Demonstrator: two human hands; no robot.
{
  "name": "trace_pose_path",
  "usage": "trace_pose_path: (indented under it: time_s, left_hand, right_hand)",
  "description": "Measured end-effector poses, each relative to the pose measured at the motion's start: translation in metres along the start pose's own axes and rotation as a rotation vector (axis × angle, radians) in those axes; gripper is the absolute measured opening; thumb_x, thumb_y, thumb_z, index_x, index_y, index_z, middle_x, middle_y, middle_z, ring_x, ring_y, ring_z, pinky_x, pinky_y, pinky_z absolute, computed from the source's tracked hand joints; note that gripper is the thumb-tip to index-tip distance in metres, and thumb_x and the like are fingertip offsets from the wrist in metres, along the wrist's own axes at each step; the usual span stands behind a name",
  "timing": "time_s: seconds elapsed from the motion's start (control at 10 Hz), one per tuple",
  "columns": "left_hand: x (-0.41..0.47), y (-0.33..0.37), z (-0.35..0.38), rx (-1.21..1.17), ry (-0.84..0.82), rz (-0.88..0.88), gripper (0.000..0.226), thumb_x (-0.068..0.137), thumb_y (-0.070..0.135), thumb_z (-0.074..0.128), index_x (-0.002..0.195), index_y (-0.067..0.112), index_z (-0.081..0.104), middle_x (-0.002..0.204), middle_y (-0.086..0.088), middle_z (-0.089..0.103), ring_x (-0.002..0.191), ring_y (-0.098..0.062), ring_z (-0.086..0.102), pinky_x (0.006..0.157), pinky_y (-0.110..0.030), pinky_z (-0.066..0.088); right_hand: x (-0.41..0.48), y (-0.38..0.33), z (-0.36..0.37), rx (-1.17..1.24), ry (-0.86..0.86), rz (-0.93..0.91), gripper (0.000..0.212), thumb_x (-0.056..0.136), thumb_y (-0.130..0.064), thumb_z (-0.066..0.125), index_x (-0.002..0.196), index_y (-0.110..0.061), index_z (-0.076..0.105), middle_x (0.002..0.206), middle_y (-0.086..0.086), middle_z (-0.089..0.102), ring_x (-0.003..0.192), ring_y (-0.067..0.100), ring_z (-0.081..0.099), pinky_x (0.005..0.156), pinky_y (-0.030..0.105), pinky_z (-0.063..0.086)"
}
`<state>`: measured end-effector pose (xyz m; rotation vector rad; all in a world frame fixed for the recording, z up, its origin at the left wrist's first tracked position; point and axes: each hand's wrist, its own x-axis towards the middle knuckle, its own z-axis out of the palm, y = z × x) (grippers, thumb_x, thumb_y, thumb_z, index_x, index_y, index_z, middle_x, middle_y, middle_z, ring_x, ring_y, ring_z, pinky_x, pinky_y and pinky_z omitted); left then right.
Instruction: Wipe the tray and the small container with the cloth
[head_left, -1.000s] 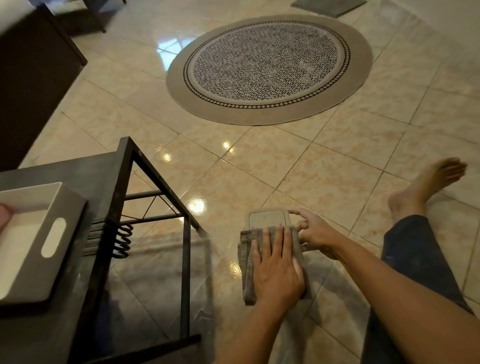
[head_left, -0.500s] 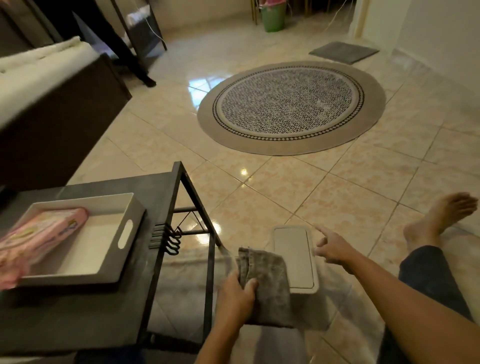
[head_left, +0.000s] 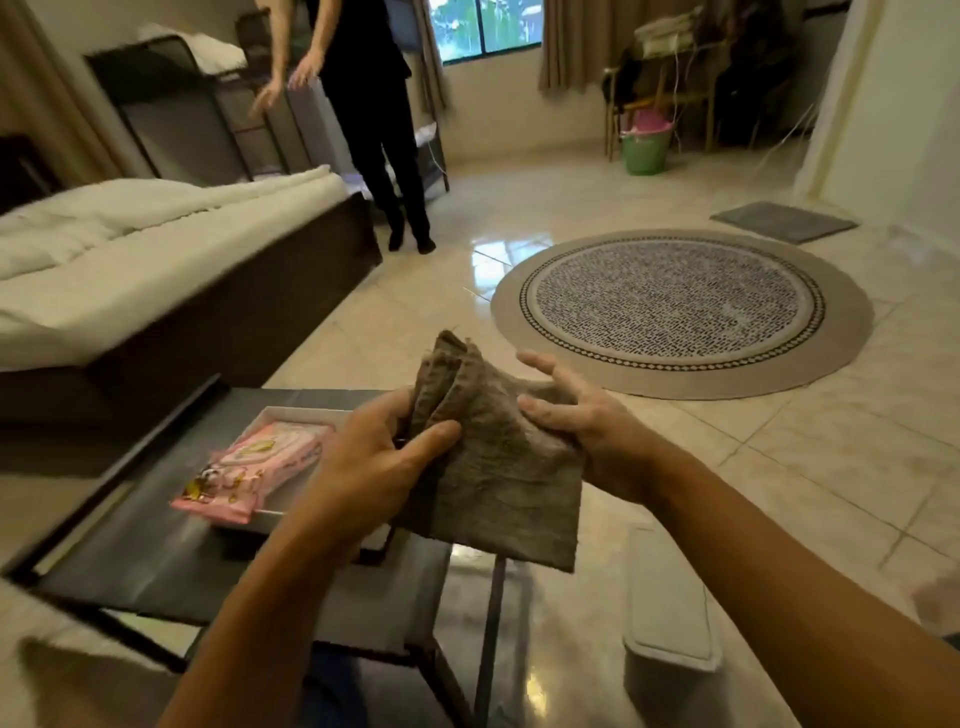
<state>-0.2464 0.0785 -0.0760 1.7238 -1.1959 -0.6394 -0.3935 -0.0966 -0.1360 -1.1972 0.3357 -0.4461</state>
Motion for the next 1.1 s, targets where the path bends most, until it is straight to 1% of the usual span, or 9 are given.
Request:
trace_pose_path:
  time_s: [0.2, 0.3, 0.4, 0.5, 0.6, 0.7, 0.9, 1.0, 1.1]
  left_hand:
    - [0.033, -0.067, -0.081, 0.334, 0.246, -0.174, 0.008, 0.089, 0.023, 0.070, 0.098, 0.021, 0.069, 0.090, 0.000, 0.072, 0.087, -0.019, 0.069, 0.072, -0.037, 0.056]
    - [0.047, -0.094, -0.103, 0.539, 0.288, -0.214, 0.005, 0.088, 0.021, 0.071, 0.092, 0.019, 0.068, 0.084, -0.001, 0.069, 0.087, -0.023, 0.066, 0.067, -0.033, 0.049]
    - [0.056, -0.112, -0.112, 0.626, 0.283, -0.253, 0.013, 0.086, 0.022, 0.072, 0.096, 0.015, 0.070, 0.090, -0.006, 0.070, 0.088, -0.025, 0.065, 0.074, -0.036, 0.052]
    - [0.063, -0.123, -0.114, 0.715, 0.222, -0.246, 0.008, 0.084, 0.022, 0.074, 0.081, 0.020, 0.067, 0.083, -0.003, 0.069, 0.077, -0.018, 0.063, 0.063, -0.031, 0.047]
    - [0.066, -0.134, -0.108, 0.853, 0.212, -0.204, 0.015, 0.080, 0.021, 0.074, 0.095, 0.017, 0.070, 0.096, -0.005, 0.070, 0.086, -0.020, 0.064, 0.074, -0.035, 0.053]
    - [0.069, -0.139, -0.092, 1.058, 0.220, -0.060, 0.049, 0.084, 0.026, 0.071, 0.129, 0.019, 0.055, 0.123, -0.007, 0.057, 0.111, -0.026, 0.054, 0.089, -0.039, 0.049]
    - [0.077, -0.150, -0.072, 0.949, -0.305, -0.121, 0.056, 0.085, 0.046, 0.068, 0.138, 0.043, 0.049, 0.142, 0.003, 0.045, 0.129, -0.022, 0.039, 0.105, -0.042, 0.037]
    - [0.068, -0.152, -0.084, 0.860, -0.184, -0.091, 0.057, 0.083, 0.044, 0.071, 0.137, 0.036, 0.053, 0.140, 0.005, 0.046, 0.123, -0.018, 0.045, 0.100, -0.037, 0.042]
    - [0.045, -0.149, -0.092, 0.674, 0.227, 0.127, 0.038, 0.088, 0.028, 0.069, 0.125, 0.021, 0.062, 0.122, -0.002, 0.060, 0.098, -0.013, 0.060, 0.075, -0.025, 0.052]
  right_hand:
    - [0.075, 0.006, 0.080, -0.699, 0.144, -0.266, 0.053, 0.083, -0.011, 0.071, 0.124, -0.038, 0.053, 0.116, 0.007, 0.065, 0.105, 0.026, 0.065, 0.088, 0.045, 0.058]
    - [0.108, 0.022, 0.105, -0.883, 0.118, -0.225, 0.042, 0.087, -0.006, 0.068, 0.123, -0.026, 0.059, 0.122, 0.007, 0.062, 0.107, 0.019, 0.058, 0.083, 0.030, 0.051]
    - [0.131, 0.038, 0.115, -0.950, 0.085, -0.159, 0.033, 0.088, -0.002, 0.065, 0.117, -0.019, 0.064, 0.120, 0.009, 0.064, 0.110, 0.022, 0.059, 0.085, 0.031, 0.051]
    - [0.145, 0.052, 0.119, -1.079, 0.102, -0.117, 0.033, 0.087, 0.002, 0.061, 0.115, -0.013, 0.067, 0.117, 0.013, 0.065, 0.108, 0.028, 0.062, 0.090, 0.037, 0.054]
    - [0.148, 0.062, 0.118, -1.267, 0.071, -0.123, 0.036, 0.088, -0.007, 0.065, 0.123, -0.012, 0.066, 0.123, 0.012, 0.062, 0.113, 0.029, 0.058, 0.096, 0.040, 0.051]
    - [0.144, 0.064, 0.112, -1.221, 0.108, -0.192, 0.049, 0.088, -0.020, 0.069, 0.135, -0.021, 0.057, 0.132, 0.006, 0.055, 0.123, 0.024, 0.050, 0.104, 0.037, 0.044]
    - [0.086, 0.000, 0.096, -0.974, 0.198, -0.415, 0.047, 0.088, -0.025, 0.071, 0.133, -0.024, 0.058, 0.115, -0.004, 0.065, 0.104, 0.008, 0.062, 0.097, 0.037, 0.054]
    - [0.023, -0.054, 0.081, -0.841, 0.196, -0.521, 0.047, 0.088, -0.024, 0.068, 0.133, -0.021, 0.055, 0.109, -0.006, 0.066, 0.102, 0.007, 0.066, 0.092, 0.031, 0.058]
    - [-0.052, -0.108, 0.065, -0.823, 0.200, -0.661, 0.041, 0.092, -0.020, 0.060, 0.132, -0.016, 0.051, 0.108, 0.008, 0.067, 0.099, 0.019, 0.069, 0.087, 0.029, 0.059]
